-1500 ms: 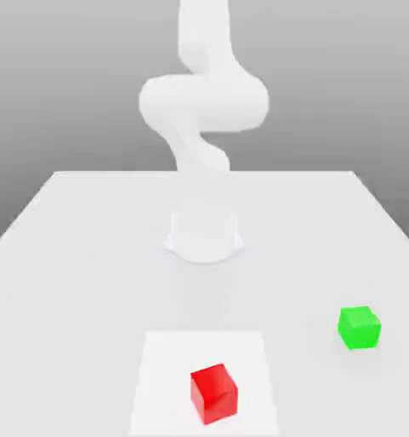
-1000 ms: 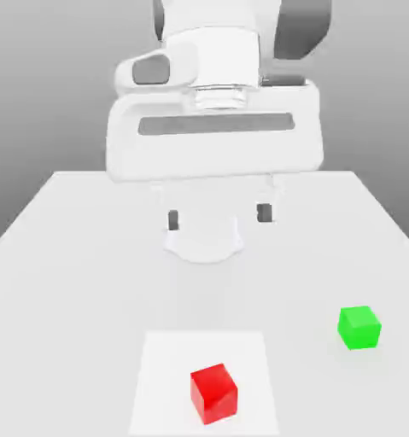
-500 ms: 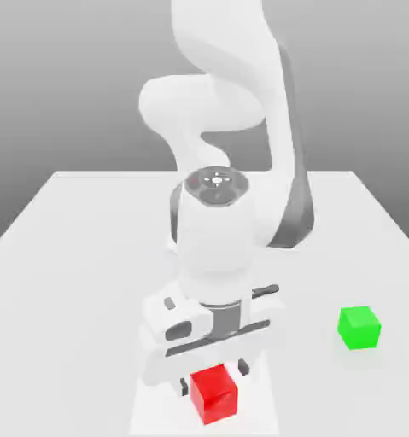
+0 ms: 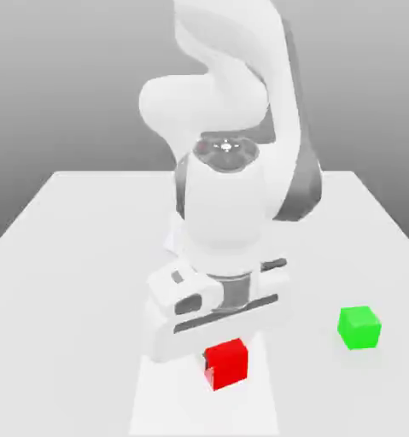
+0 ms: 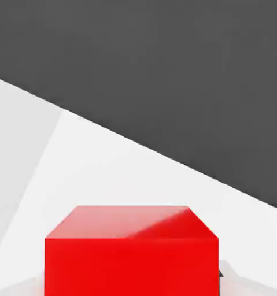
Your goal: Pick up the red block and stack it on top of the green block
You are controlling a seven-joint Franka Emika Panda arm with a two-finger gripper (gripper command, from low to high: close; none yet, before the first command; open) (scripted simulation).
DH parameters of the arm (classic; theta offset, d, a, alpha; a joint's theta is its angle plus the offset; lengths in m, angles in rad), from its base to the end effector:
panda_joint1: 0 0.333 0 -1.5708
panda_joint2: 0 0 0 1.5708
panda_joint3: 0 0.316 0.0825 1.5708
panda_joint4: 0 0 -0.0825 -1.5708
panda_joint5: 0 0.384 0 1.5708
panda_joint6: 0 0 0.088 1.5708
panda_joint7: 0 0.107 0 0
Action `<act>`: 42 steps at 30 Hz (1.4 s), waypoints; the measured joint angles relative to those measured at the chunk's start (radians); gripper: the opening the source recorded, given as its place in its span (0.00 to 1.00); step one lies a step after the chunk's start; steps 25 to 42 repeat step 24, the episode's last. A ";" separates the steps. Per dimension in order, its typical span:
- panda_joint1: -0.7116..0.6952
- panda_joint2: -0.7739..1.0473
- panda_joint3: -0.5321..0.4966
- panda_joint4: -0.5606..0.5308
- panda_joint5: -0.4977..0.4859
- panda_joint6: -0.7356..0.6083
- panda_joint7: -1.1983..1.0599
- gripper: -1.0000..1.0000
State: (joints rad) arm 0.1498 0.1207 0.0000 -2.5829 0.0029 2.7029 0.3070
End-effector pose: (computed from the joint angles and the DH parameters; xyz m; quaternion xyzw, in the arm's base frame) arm 0.4405 0.0664 0.2169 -0.9968 0.0798 0.0005 0.0005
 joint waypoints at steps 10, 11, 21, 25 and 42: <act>0.242 -0.122 0.152 -0.088 0.000 -0.035 -0.325 0.00; 0.272 -0.134 0.159 -0.097 0.004 -0.039 -0.361 0.00; 0.391 0.006 0.167 -0.129 -0.071 0.131 -0.458 1.00; 0.391 0.006 0.167 -0.129 -0.071 0.131 -0.458 1.00; 0.391 0.006 0.167 -0.129 -0.071 0.131 -0.458 1.00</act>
